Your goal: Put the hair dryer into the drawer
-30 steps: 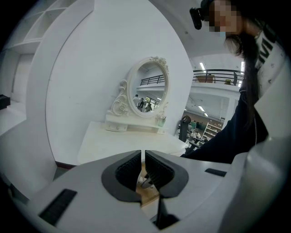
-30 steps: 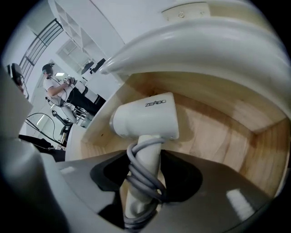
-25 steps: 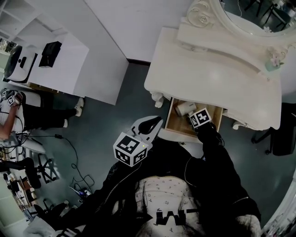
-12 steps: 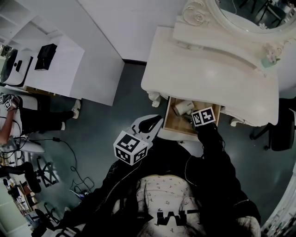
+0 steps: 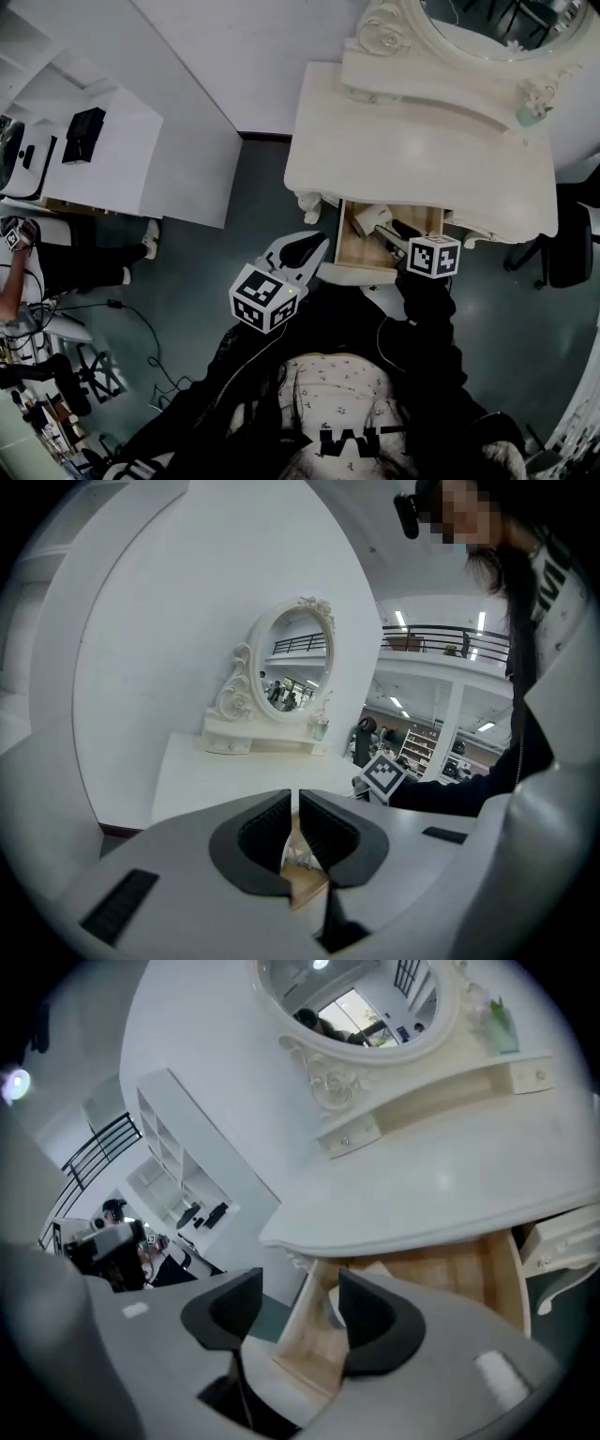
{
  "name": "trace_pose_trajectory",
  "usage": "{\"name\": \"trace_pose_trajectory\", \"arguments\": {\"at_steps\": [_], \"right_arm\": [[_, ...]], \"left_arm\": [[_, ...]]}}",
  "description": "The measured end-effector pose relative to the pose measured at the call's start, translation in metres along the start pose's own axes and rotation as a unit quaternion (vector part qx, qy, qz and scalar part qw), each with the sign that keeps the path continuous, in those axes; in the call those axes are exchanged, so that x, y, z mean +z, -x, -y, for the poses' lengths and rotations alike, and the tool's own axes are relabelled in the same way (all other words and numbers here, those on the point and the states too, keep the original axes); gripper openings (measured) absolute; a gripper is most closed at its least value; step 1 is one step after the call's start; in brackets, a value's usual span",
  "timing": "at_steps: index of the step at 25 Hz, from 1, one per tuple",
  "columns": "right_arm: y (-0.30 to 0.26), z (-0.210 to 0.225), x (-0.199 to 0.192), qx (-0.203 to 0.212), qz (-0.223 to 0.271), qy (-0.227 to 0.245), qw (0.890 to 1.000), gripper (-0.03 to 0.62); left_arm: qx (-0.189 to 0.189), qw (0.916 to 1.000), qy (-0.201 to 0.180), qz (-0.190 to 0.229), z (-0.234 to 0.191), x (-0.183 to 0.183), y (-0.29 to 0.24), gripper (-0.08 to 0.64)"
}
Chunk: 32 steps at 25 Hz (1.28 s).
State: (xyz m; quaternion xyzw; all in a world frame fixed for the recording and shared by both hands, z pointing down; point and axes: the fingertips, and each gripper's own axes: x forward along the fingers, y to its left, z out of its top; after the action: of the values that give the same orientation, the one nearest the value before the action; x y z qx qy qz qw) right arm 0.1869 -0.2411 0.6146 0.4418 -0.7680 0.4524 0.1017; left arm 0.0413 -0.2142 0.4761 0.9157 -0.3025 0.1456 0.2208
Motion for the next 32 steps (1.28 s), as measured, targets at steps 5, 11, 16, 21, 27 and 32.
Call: {"name": "trace_pose_trajectory", "arguments": {"at_steps": [5,11,16,21,27,32], "right_arm": [[0.033,-0.058,0.014,0.039,0.101,-0.061,0.992,0.264],[0.050,-0.109,0.010,0.043,0.159,-0.072,0.984,0.264],[0.054,-0.152,0.000,0.048,0.191,-0.073,0.978,0.262],[0.057,-0.195,-0.015,0.045,0.227,-0.073,0.970,0.262],[0.053,-0.229,-0.054,0.029,0.237,-0.085,0.967,0.259],[0.057,-0.239,-0.082,0.005,0.235,-0.093,0.967,0.232]], "left_arm": [[-0.030,0.9995,-0.014,-0.001,0.000,0.005,0.007,0.026],[-0.070,0.9971,-0.030,-0.002,0.001,0.004,0.022,0.026],[-0.095,0.9946,-0.043,-0.005,0.001,-0.003,0.047,0.026],[-0.124,0.9906,-0.058,-0.012,-0.003,-0.015,0.079,0.026],[-0.149,0.9867,-0.053,-0.037,-0.008,-0.050,0.110,0.026],[-0.170,0.9831,-0.054,-0.043,0.003,-0.066,0.124,0.026]]}}
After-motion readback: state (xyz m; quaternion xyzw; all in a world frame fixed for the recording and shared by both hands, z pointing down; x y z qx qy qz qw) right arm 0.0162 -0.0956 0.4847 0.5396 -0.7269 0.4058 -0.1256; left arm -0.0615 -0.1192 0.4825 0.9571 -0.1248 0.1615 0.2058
